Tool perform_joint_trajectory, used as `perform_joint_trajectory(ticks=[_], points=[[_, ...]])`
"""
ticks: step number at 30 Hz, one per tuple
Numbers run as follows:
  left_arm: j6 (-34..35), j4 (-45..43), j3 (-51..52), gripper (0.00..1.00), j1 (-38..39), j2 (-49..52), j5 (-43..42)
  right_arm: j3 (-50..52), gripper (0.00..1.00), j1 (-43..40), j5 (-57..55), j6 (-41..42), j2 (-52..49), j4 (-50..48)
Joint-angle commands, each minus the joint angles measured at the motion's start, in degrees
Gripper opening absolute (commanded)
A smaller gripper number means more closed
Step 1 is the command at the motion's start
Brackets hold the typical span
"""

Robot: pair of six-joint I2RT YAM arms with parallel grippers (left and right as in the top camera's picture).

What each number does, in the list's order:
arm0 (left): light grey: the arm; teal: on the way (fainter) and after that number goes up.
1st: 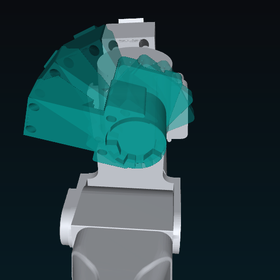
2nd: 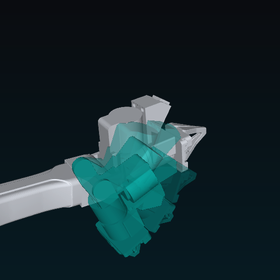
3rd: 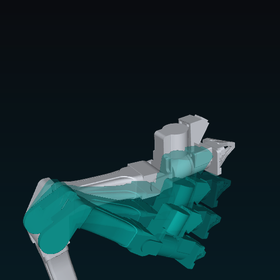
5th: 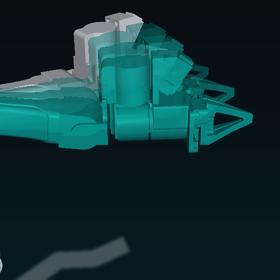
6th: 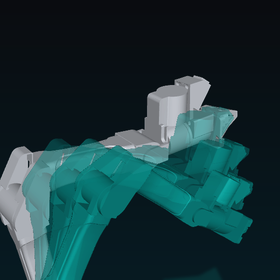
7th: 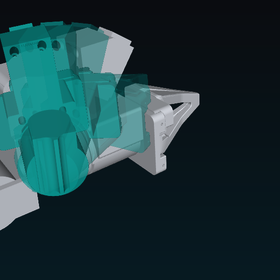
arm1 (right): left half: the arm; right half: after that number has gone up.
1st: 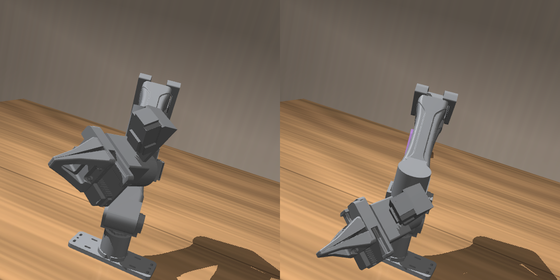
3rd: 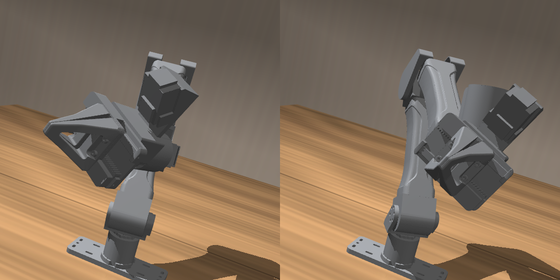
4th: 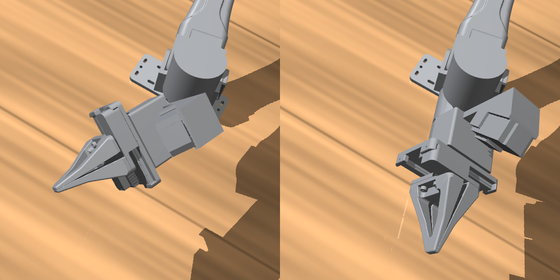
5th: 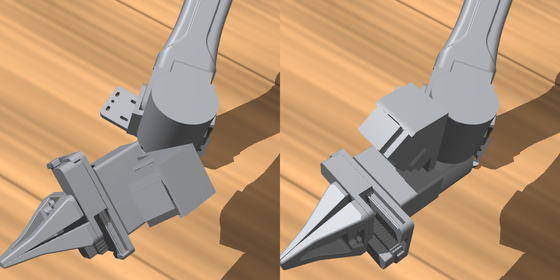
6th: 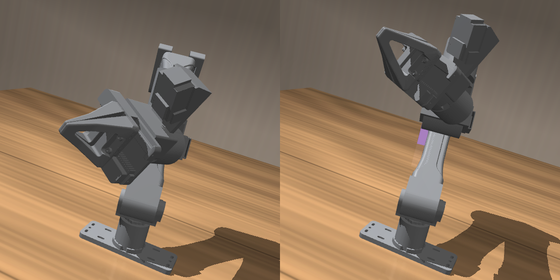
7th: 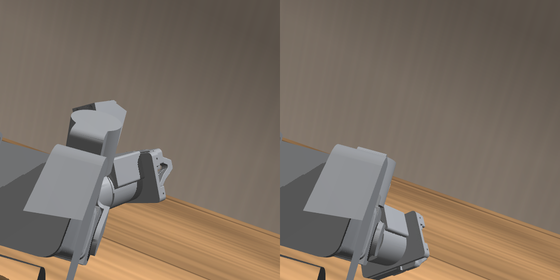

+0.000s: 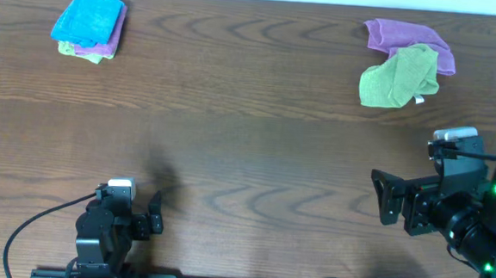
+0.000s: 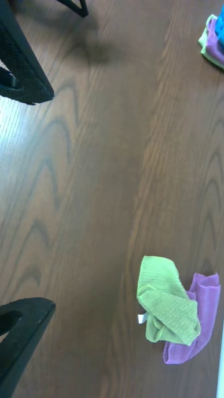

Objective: Fold the cloth

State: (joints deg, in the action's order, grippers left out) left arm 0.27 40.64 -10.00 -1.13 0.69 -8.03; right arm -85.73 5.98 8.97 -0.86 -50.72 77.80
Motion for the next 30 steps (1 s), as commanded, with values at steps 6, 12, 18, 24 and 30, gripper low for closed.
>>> perform_joint_trajectory(ticks=[6,12,18,24,30], points=[[1.0,0.3,0.5,0.95,-0.3,-0.4,-0.8,-0.2,0.99,0.4,-0.2,0.1,0.2,0.0],[1.0,0.3,0.5,0.95,-0.3,-0.4,-0.8,-0.2,0.99,0.4,-0.2,0.1,0.2,0.0],[1.0,0.3,0.5,0.95,-0.3,-0.4,-0.8,-0.2,0.99,0.4,-0.2,0.1,0.2,0.0],[1.0,0.3,0.5,0.95,-0.3,-0.4,-0.8,-0.2,0.99,0.4,-9.0,-7.0,0.5,0.2],[1.0,0.3,0.5,0.96,-0.3,-0.4,-0.8,0.1,0.99,0.3,-10.2,-7.0,4.7,4.3]])
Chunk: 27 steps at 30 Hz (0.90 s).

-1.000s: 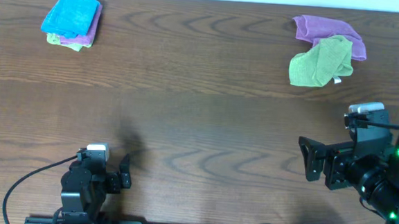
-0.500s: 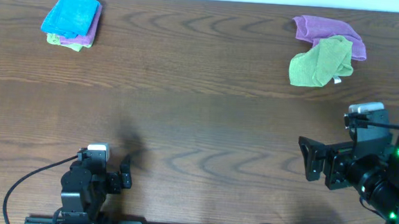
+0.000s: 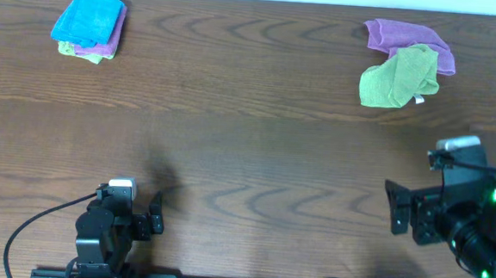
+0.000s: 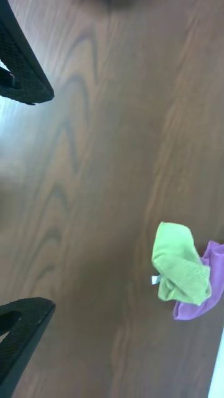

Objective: Fold the cloth

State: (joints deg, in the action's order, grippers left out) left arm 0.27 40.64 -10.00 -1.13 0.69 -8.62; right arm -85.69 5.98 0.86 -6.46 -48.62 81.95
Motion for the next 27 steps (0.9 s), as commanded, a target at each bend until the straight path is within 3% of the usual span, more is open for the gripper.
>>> perform_joint_trajectory(ticks=[1,5,10,15,21,27], points=[[1.0,0.3,0.5,0.95,-0.3,-0.4,-0.2,0.6,0.99,0.3,-2.1,-1.4,4.3,-0.8],[1.0,0.3,0.5,0.95,-0.3,-0.4,-0.2,7.1,0.99,0.3,-2.0,-1.4,12.4,-9.2],[1.0,0.3,0.5,0.95,-0.3,-0.4,-0.2,29.4,0.99,-0.3,0.0,-1.3,26.9,-24.5],[1.0,0.3,0.5,0.95,-0.3,-0.4,-0.2,47.6,0.99,-1.3,2.0,-0.9,34.5,-34.6],[1.0,0.3,0.5,0.95,-0.3,-0.4,-0.2,64.5,0.99,-1.4,5.0,-0.9,41.7,-41.7],[1.0,0.3,0.5,0.95,-0.3,-0.4,-0.2,72.3,0.99,-1.4,5.2,-0.9,48.0,-42.6]])
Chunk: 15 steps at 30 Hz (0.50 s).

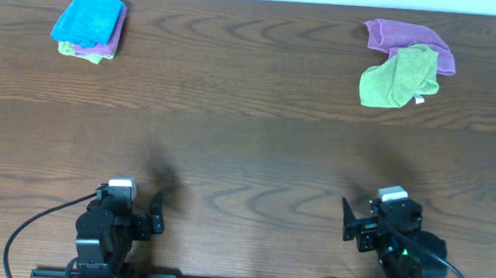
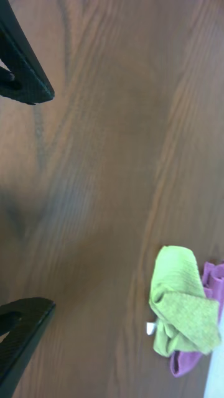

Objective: Fold the cloth

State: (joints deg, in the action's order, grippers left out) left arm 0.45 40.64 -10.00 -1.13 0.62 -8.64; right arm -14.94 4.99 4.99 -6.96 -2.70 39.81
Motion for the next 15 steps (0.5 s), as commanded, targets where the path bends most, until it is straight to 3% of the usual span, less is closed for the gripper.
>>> perform_joint_trajectory(ticks=[1,15], points=[[0.9,0.3,0.5,0.96,-0.3,-0.4,-0.2,2.0,0.99,-0.5,1.0,-0.4,2.4,-0.4],[0.9,0.3,0.5,0.95,-0.3,-0.4,-0.2,5.8,0.99,-0.5,0.9,-0.4,2.4,-0.2]])
